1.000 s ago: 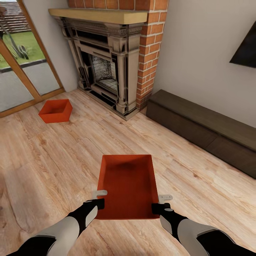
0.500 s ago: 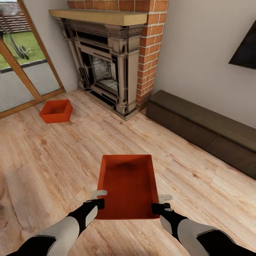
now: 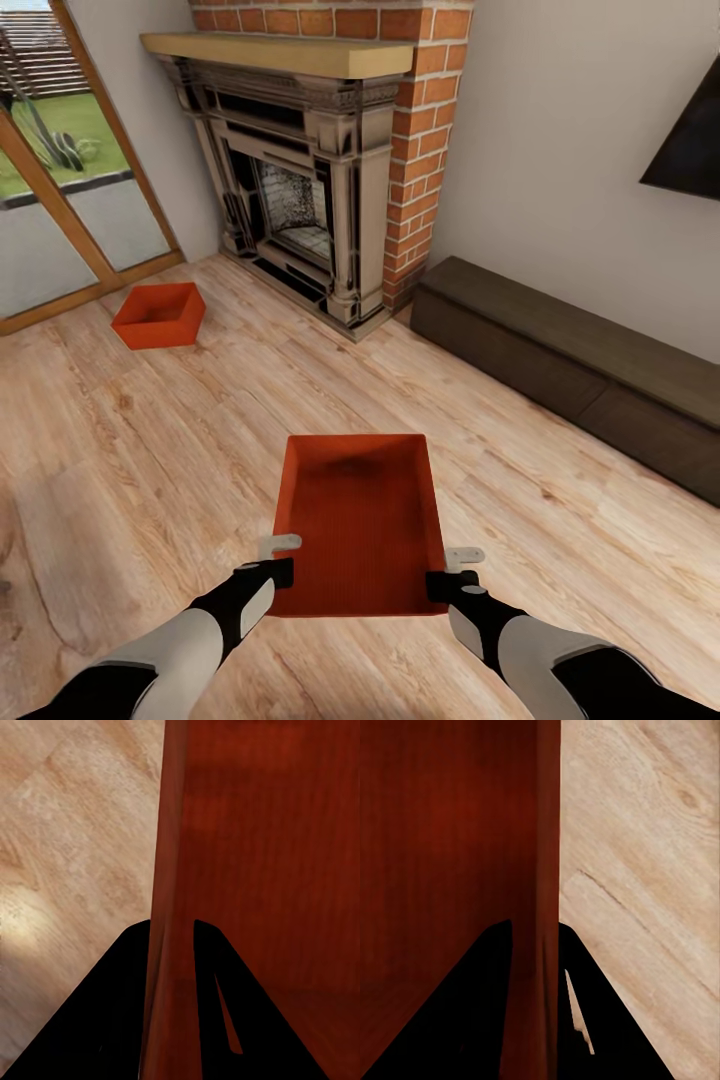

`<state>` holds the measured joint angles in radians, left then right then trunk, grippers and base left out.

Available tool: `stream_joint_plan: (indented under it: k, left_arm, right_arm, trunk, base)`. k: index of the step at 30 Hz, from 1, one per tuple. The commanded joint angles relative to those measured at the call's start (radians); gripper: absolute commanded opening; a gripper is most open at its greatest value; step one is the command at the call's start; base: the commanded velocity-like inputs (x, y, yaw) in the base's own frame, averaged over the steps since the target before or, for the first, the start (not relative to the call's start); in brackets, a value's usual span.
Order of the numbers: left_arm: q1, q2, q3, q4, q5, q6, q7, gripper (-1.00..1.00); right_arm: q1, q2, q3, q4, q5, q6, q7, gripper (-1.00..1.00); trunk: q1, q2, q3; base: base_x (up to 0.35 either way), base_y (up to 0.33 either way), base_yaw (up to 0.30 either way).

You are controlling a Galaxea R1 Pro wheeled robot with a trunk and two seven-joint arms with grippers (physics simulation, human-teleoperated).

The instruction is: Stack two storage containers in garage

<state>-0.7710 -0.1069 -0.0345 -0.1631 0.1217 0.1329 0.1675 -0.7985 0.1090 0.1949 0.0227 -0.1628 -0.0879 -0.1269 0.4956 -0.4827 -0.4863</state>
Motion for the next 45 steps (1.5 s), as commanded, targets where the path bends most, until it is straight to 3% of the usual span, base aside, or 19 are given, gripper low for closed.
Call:
stream_joint_plan:
  k: [1,14,26,45]
  left_arm:
    - [0.000,-0.002,0.005,-0.003,-0.008,0.006,0.039,-1.00]
    - [0.000,-0.002,0.005,-0.003,-0.008,0.006,0.039,-1.00]
    - [0.000,-0.002,0.005,-0.003,-0.008,0.007,0.039,-1.00]
    - [0.000,-0.002,0.005,-0.003,-0.008,0.007,0.039,-1.00]
  right_arm:
    - [-0.001,0.002,0.000,0.003,-0.021,-0.007,-0.076,-1.00]
    - [-0.001,0.003,0.001,0.003,-0.021,-0.007,-0.080,-1.00]
    - [-0.002,-0.003,0.000,0.003,-0.025,0.006,-0.075,-1.00]
    - [-0.002,-0.003,0.000,0.003,-0.024,0.007,-0.076,-1.00]
  trunk:
    - [0.000,-0.001,0.000]
    - [0.000,-0.001,0.021]
    - [-0.046,0.083,0.077]
    - [-0.046,0.083,0.108]
  base:
    - [0.000,0.000,0.000]
    - [0.000,0.000,0.000]
    - [0.000,0.000,0.000]
    - [0.000,0.000,0.000]
